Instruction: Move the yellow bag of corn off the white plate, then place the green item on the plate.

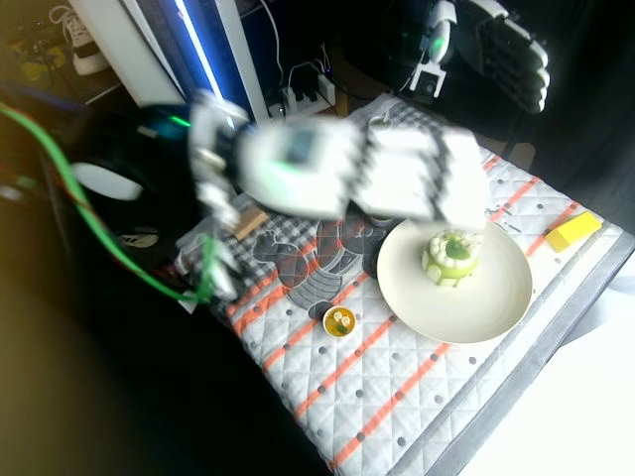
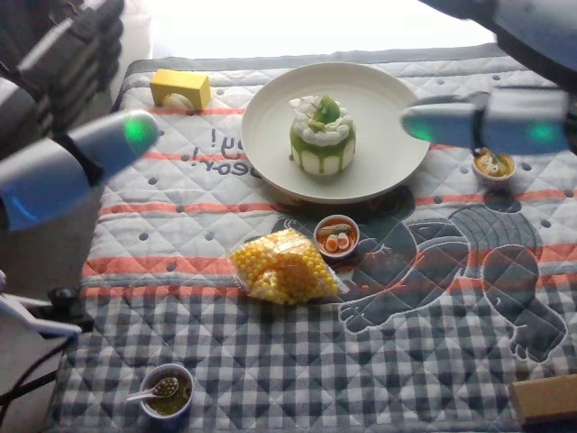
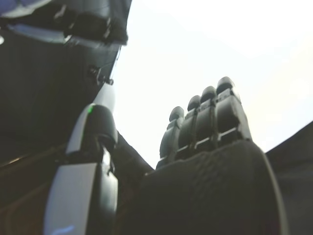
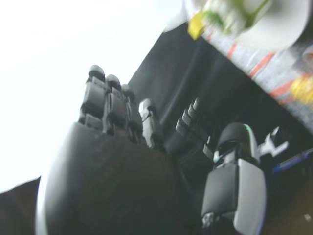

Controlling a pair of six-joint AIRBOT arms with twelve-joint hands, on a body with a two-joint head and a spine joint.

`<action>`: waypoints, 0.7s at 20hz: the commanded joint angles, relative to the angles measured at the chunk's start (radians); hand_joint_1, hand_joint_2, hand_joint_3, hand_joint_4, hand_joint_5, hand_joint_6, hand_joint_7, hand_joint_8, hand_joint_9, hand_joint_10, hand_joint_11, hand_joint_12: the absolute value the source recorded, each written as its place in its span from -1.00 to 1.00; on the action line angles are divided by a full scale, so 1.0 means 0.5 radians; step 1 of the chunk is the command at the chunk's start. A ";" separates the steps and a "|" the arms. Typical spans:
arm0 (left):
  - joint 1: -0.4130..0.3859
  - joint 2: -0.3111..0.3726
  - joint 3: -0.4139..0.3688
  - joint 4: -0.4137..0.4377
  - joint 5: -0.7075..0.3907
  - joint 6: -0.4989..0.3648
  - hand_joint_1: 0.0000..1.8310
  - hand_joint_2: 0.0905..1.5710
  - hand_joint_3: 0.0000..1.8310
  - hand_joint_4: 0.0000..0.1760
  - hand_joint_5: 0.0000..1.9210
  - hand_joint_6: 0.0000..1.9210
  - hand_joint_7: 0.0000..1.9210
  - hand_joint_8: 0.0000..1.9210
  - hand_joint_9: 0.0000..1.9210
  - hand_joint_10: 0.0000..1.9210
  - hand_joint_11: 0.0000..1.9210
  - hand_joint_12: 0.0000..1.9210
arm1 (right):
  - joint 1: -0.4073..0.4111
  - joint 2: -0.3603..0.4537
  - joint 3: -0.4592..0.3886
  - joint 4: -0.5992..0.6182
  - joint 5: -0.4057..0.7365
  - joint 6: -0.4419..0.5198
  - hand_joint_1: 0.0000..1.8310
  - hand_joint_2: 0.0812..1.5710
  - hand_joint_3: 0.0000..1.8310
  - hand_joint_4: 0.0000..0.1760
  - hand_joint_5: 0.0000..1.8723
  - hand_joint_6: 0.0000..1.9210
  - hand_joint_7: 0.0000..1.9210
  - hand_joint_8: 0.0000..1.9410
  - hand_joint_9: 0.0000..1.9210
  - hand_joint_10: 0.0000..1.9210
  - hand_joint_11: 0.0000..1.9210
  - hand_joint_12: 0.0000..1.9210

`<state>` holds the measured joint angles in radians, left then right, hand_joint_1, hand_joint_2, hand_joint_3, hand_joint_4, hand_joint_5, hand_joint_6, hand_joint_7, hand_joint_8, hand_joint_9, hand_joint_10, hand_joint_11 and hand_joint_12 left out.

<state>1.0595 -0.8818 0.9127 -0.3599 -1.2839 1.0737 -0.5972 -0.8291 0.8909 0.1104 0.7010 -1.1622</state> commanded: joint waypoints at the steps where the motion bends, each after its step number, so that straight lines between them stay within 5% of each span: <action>1: -0.017 0.023 -0.007 0.016 -0.324 -0.029 -0.38 0.52 -1.00 0.49 -1.00 -1.00 -1.00 -1.00 -1.00 -1.00 -1.00 -1.00 | 0.010 0.030 -0.018 -0.006 0.384 0.001 -0.67 0.51 -1.00 0.64 -1.00 -1.00 -1.00 -1.00 -1.00 -1.00 -1.00 -0.85; 2: -0.017 0.054 -0.020 0.014 -0.378 -0.037 -0.41 0.53 -1.00 0.59 -1.00 -1.00 -1.00 -1.00 -1.00 -1.00 -1.00 -1.00 | -0.080 0.110 -0.078 0.001 0.538 0.001 -0.63 0.51 -1.00 0.93 -1.00 -1.00 -1.00 -1.00 -1.00 -1.00 -1.00 -0.97; 3: -0.017 0.069 -0.027 0.013 -0.406 -0.039 -0.47 0.54 -1.00 0.28 -1.00 -1.00 -1.00 -1.00 -1.00 -1.00 -1.00 -1.00 | -0.134 0.158 -0.118 0.020 0.629 0.001 -0.59 0.45 -1.00 0.54 -1.00 -1.00 -1.00 -1.00 -1.00 -1.00 -1.00 -1.00; 4: -0.017 0.090 -0.038 0.010 -0.457 -0.050 -0.51 0.54 -1.00 0.35 -1.00 -1.00 -1.00 -1.00 -1.00 -1.00 -1.00 -1.00 | -0.236 0.234 -0.175 0.071 0.764 0.001 -0.53 0.45 -1.00 0.51 -1.00 -1.00 -1.00 -1.00 -1.00 -1.00 -1.00 -1.00; 5: -0.017 0.099 -0.041 0.008 -0.485 -0.066 -0.57 0.55 -0.99 0.09 -1.00 -1.00 -1.00 -1.00 -1.00 -1.00 -1.00 -1.00 | -0.293 0.274 -0.204 0.101 0.845 0.001 -0.48 0.45 -1.00 0.24 -1.00 -1.00 -1.00 -1.00 -1.00 -1.00 -1.00 -1.00; 6: -0.017 0.108 -0.040 0.008 -0.511 -0.087 -0.54 0.56 -0.99 0.36 -1.00 -1.00 -1.00 -1.00 -1.00 -1.00 -1.00 -1.00 | -0.373 0.325 -0.242 0.145 0.941 0.001 -0.38 0.46 -1.00 -0.09 -1.00 -1.00 -1.00 -1.00 -1.00 -1.00 -1.00 -1.00; 7: -0.016 0.115 -0.041 0.008 -0.535 -0.097 -0.54 0.56 -0.99 0.36 -1.00 -1.00 -1.00 -1.00 -1.00 -1.00 -1.00 -1.00 | -0.424 0.352 -0.262 0.171 1.002 0.001 -0.38 0.46 -1.00 -0.09 -1.00 -1.00 -1.00 -1.00 -1.00 -1.00 -1.00 -1.00; 8: -0.011 0.127 -0.045 0.008 -0.563 -0.104 -0.55 0.55 -1.00 0.95 -1.00 -1.00 -1.00 -1.00 -1.00 -1.00 -1.00 -1.00 | -0.519 0.387 -0.293 0.224 1.120 0.001 -0.34 0.45 -1.00 -0.25 -1.00 -1.00 -1.00 -1.00 -1.00 -1.00 -1.00 -1.00; 9: -0.002 0.131 -0.046 0.008 -0.585 -0.113 -0.54 0.52 -1.00 0.99 -1.00 -1.00 -1.00 -1.00 -1.00 -1.00 -1.00 -1.00 | -0.605 0.405 -0.314 0.269 1.224 0.001 -0.40 0.43 -1.00 0.21 -1.00 -1.00 -1.00 -1.00 -1.00 -1.00 -1.00 -1.00; 10: 0.010 0.131 -0.044 0.004 -0.624 -0.139 -0.58 0.54 -1.00 0.91 -1.00 -1.00 -1.00 -1.00 -1.00 -1.00 -1.00 -1.00 | -0.684 0.411 -0.334 0.315 1.345 0.001 -0.42 0.41 -1.00 0.35 -1.00 -1.00 -1.00 -1.00 -1.00 -1.00 -1.00 -1.00; 11: 0.023 0.131 -0.043 0.000 -0.656 -0.159 -0.59 0.54 -1.00 0.74 -1.00 -1.00 -1.00 -1.00 -1.00 -1.00 -1.00 -1.00 | -0.737 0.415 -0.349 0.343 1.433 0.001 -0.43 0.38 -1.00 0.16 -1.00 -1.00 -1.00 -1.00 -1.00 -1.00 -1.00 -1.00; 12: 0.047 0.135 -0.042 -0.010 -0.723 -0.191 -0.65 0.55 -1.00 0.86 -1.00 -1.00 -1.00 -1.00 -1.00 -1.00 -1.00 -1.00 | -0.807 0.425 -0.371 0.376 1.567 0.001 -0.47 0.38 -1.00 -0.29 -1.00 -1.00 -1.00 -1.00 -1.00 -1.00 -1.00 -1.00; 14: 0.075 0.144 -0.040 -0.035 -0.821 -0.204 -0.71 0.57 -0.99 0.99 -1.00 -1.00 -1.00 -1.00 -1.00 -1.00 -1.00 -1.00 | -0.914 0.456 -0.403 0.421 1.752 0.005 -0.55 0.38 -1.00 -0.45 -1.00 -1.00 -1.00 -1.00 -1.00 -1.00 -1.00 -1.00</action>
<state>1.1023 -0.8181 0.8879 -0.3866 -1.5440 0.9817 -1.0672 -0.6086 0.6857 0.3145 1.4044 -1.1584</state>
